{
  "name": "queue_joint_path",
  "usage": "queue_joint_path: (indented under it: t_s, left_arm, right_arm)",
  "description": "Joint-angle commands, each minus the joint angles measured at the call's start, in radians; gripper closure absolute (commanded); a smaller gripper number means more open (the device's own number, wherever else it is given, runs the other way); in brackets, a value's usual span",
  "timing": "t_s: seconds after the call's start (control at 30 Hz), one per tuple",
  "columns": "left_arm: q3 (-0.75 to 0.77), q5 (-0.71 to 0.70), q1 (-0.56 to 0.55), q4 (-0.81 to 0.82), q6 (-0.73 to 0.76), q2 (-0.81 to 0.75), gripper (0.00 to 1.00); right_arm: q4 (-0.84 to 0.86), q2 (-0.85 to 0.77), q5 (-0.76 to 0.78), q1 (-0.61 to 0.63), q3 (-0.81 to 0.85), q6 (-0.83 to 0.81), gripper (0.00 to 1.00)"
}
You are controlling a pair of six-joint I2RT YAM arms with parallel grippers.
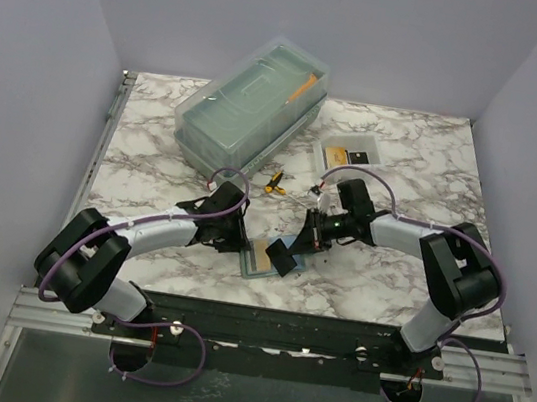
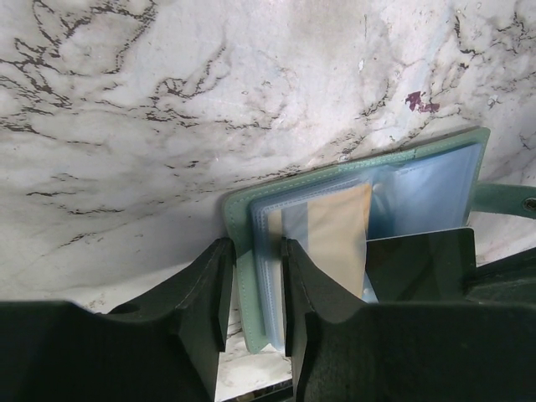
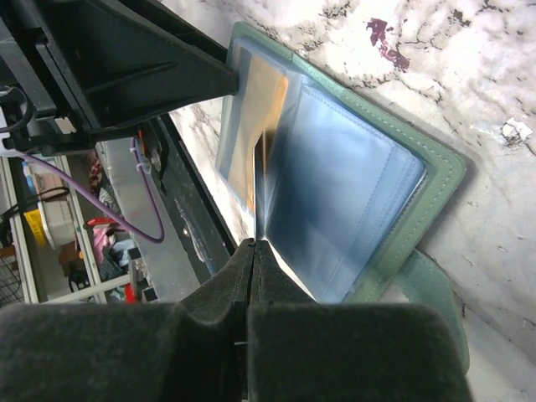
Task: Put the credit cards into the card holder
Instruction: Insert the credit card into the card holder.
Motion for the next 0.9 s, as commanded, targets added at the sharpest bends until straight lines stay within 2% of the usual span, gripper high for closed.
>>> queue_joint_path:
  t_s: [0.0,0.23,0.87]
  left_arm:
    - [-0.058,-0.12,0.0,-0.083,0.039,0.027,0.68]
    - [-0.063,-0.115,0.0,-0.077,0.036,0.002,0.68]
    - [-0.076,-0.056,-0.011,-0.044,0.001,-0.031,0.71]
  right_arm:
    - [-0.013,0.022,0.014,0.004,0.013,0.023,1.0]
    - [0.015,0.048,0.0,0.004,-0.001,0.054,1.0]
    - [0.315,0.106,0.042,0.015,-0.052,0.274,1.0]
